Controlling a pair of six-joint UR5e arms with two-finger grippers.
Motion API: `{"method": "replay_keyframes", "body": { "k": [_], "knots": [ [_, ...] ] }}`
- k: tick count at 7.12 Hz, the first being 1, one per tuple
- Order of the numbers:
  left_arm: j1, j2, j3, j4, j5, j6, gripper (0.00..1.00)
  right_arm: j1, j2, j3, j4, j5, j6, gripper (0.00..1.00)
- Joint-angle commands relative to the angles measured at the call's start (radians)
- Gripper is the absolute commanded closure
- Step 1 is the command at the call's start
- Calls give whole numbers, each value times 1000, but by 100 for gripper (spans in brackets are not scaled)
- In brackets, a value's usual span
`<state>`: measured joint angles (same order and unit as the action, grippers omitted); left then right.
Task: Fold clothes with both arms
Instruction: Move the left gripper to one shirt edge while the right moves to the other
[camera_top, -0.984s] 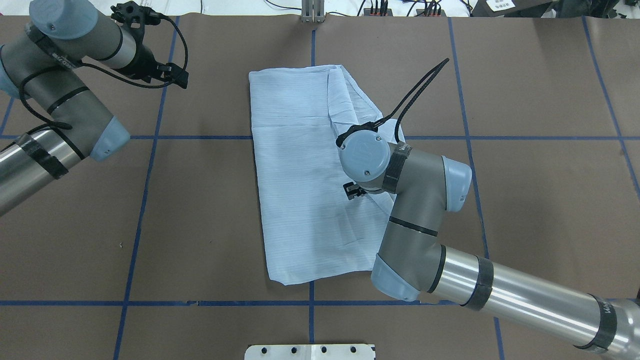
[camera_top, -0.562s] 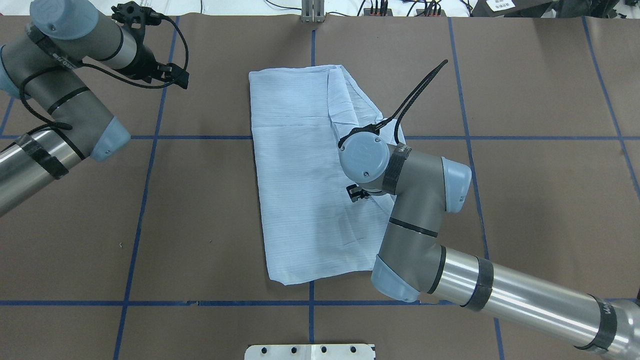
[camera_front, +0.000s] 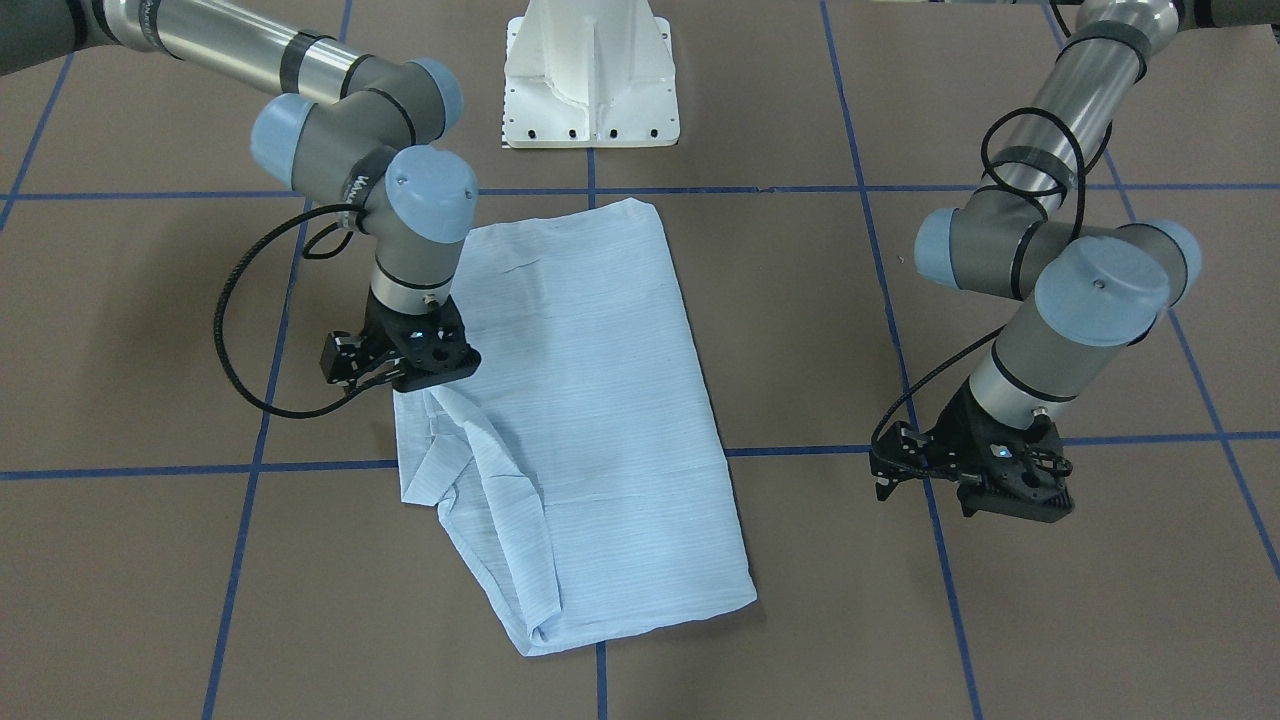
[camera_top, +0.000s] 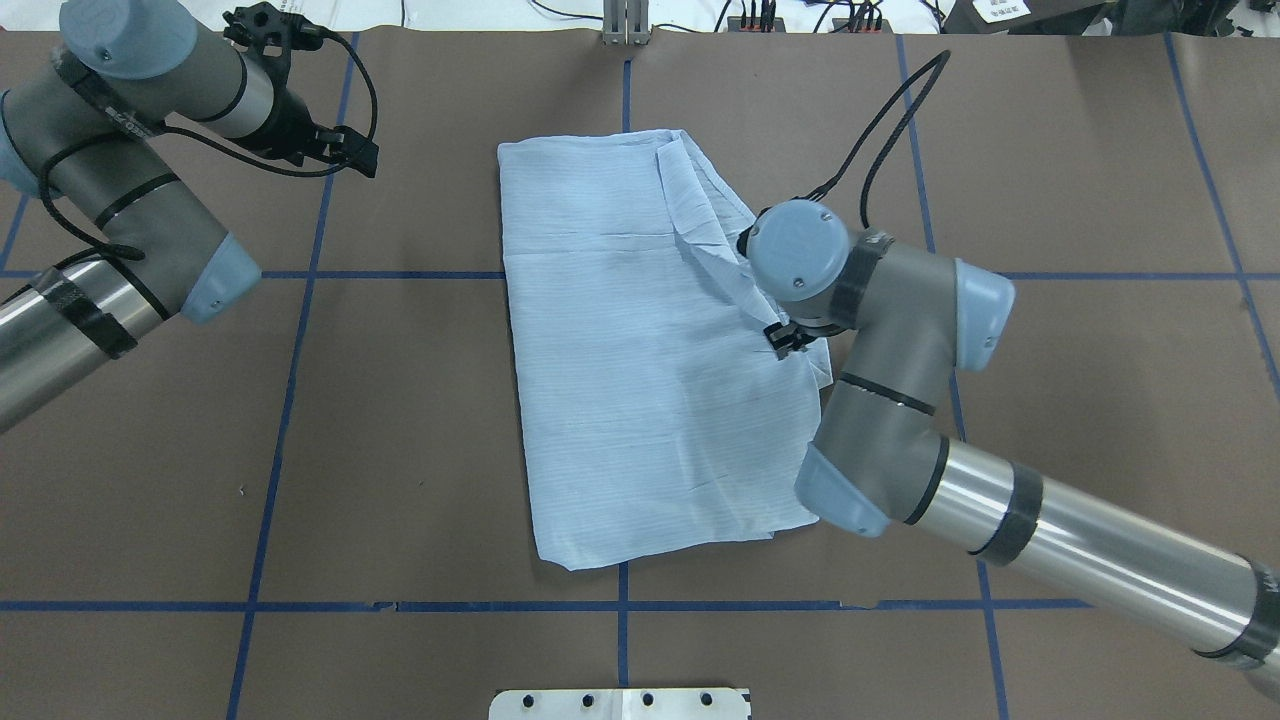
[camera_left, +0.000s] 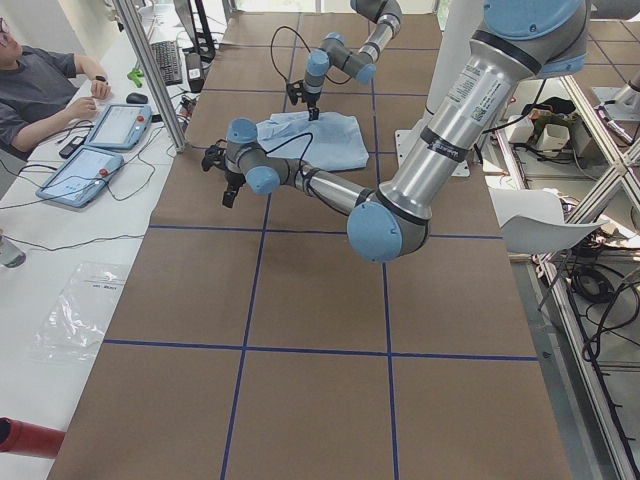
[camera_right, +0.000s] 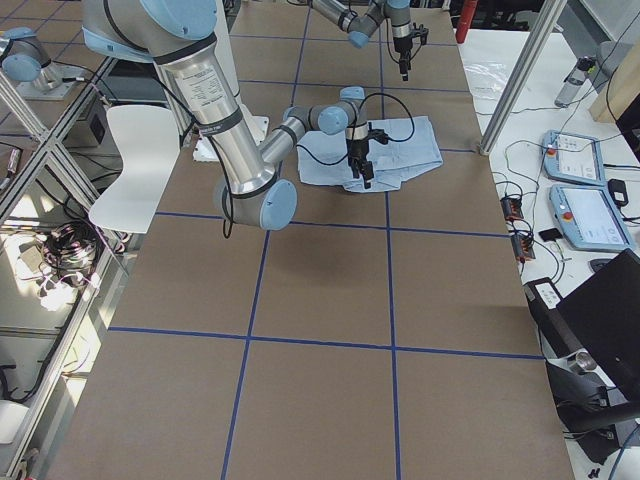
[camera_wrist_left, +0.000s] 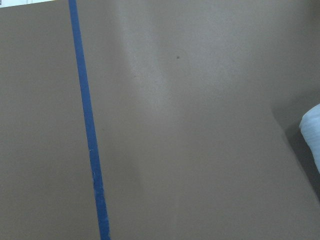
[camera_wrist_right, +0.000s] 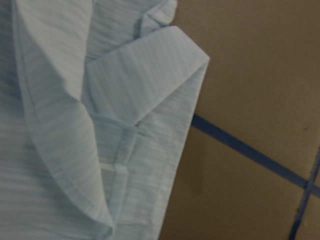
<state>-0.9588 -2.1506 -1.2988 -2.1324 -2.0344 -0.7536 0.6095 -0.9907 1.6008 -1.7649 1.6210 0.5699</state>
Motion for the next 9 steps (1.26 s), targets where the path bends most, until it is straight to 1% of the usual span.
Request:
{"method": "replay_keyframes", "body": {
  "k": [1, 2, 3, 4, 5, 6, 7, 8, 9],
  "knots": [
    [0, 0, -8, 6, -1, -3, 0, 105, -120, 66, 15, 14, -166, 0],
    [0, 0, -16, 6, -1, -6, 0, 134, -123, 79, 18, 87, -166, 0],
    [3, 0, -48, 11, -6, -39, 0, 160, -121, 79, 81, 187, -154, 0],
    [23, 2, -80, 9, -56, -132, 0, 171, -123, 77, 166, 286, -34, 0],
    [100, 47, -181, 11, -62, -226, 0, 168, -128, 77, 256, 321, 128, 0],
    [157, 84, -276, 14, -63, -331, 0, 168, -132, 77, 318, 342, 234, 0],
    [246, 106, -362, 52, -53, -448, 0, 168, -135, 82, 323, 361, 290, 0],
    [338, 103, -408, 133, -20, -531, 0, 164, -135, 93, 323, 364, 345, 0],
    [424, 104, -434, 161, 55, -594, 0, 158, -135, 105, 323, 364, 355, 0]
  ]
}}
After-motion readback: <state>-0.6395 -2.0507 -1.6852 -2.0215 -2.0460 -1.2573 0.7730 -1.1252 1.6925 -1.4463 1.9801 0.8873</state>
